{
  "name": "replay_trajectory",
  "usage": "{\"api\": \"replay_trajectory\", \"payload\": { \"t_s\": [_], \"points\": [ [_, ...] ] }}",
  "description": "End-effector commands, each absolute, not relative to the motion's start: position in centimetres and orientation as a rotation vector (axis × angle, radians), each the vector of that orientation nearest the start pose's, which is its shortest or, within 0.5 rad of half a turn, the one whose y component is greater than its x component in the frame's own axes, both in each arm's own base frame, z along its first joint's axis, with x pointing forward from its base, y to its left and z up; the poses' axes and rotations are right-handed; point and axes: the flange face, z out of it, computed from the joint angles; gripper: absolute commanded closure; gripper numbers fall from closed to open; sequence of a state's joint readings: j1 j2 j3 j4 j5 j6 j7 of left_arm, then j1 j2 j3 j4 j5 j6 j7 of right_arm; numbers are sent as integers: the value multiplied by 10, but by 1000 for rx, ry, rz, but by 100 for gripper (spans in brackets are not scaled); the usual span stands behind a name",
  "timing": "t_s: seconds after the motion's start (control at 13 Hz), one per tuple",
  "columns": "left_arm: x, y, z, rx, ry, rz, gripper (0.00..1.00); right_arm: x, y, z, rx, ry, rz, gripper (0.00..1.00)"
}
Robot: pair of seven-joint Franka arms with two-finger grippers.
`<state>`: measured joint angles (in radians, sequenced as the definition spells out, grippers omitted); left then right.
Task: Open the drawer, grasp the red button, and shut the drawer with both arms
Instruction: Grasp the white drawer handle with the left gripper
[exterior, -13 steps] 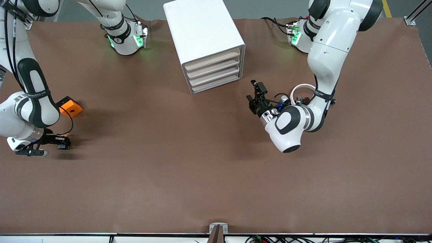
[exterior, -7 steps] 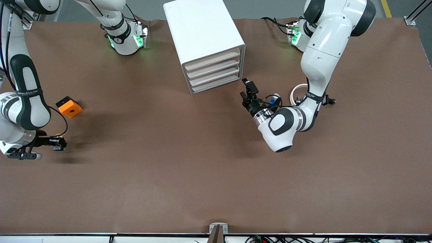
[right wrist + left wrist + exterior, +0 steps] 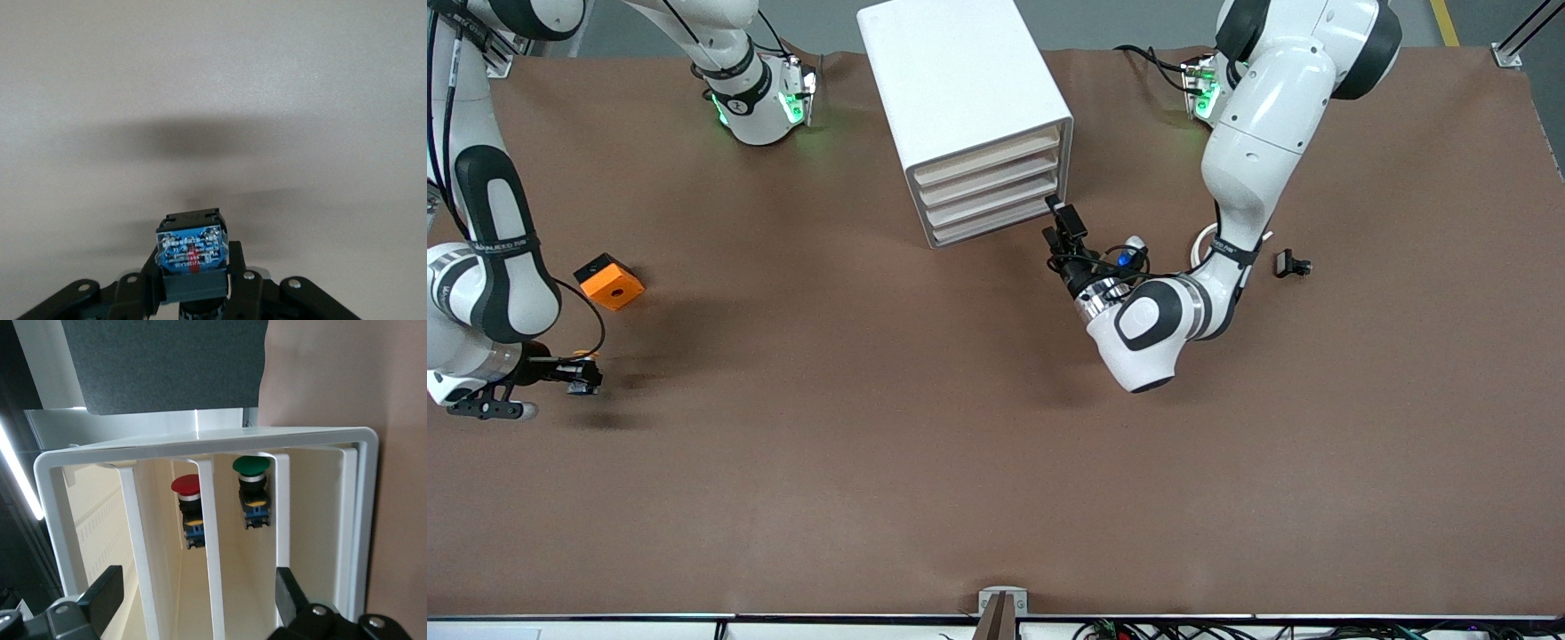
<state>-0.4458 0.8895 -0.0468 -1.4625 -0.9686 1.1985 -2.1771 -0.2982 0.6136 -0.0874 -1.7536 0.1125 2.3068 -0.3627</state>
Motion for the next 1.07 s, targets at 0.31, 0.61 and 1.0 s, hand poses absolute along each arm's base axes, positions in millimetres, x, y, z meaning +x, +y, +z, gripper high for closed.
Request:
{"api": "replay_trajectory", "payload": {
  "t_s": [0.31,0.61,1.0],
  "points": [
    [455,-402,162,-1034,-1477,1417,47,610,-253,203,-3112,144,25,100],
    [437,-400,157,-1017,-1436,1374,48,607,-259,198,-3116,157,19,100],
    [428,-387,150,-995,-1430,1332,48,607,-259,197,-3115,160,22,34]
  ]
}}
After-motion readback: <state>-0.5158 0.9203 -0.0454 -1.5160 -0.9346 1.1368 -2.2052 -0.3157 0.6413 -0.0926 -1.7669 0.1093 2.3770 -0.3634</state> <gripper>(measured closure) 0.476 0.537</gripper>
